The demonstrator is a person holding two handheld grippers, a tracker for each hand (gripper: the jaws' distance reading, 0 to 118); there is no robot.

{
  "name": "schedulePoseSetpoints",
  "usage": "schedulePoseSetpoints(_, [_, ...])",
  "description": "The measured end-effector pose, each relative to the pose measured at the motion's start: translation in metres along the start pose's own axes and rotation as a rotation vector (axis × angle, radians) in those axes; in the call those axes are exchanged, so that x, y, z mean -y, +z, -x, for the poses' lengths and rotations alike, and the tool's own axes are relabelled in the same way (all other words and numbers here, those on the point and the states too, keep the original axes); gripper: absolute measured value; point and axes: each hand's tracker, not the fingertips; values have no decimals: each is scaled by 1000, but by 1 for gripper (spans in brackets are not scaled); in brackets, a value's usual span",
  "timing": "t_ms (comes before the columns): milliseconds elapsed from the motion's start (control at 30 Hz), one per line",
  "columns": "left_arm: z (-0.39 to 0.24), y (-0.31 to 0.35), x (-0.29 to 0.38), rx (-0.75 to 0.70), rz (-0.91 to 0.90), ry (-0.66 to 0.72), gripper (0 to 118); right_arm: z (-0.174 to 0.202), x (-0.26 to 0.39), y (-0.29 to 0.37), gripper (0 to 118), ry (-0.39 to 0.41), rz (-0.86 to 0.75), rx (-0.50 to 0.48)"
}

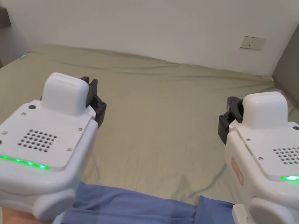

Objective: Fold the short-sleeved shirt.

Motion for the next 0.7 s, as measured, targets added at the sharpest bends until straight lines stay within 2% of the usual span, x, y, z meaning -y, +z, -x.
schedulePoseSetpoints(67, [-8,6,2,-75,-57,0,0,1,3,0,2,6,8,-14])
schedulePoseSetpoints(133, [-9,4,3,-65,-53,9,0,3,6,0,2,2,9,-14])
schedulePoseSetpoints(233, [-6,-4,1,-48,-18,45,0,6,6,2,2,51,-14,44])
schedulePoseSetpoints(333, [-3,-10,1,-40,17,76,0,4,5,2,2,52,-15,41])
schedulePoseSetpoints(467, [-2,-20,12,-11,83,50,0,-1,9,-2,2,62,11,55])
schedulePoseSetpoints(600, [2,-36,38,75,203,54,0,-3,20,-5,2,63,43,51])
schedulePoseSetpoints(700, [11,-57,90,253,433,115,0,-4,34,-9,2,54,90,39])
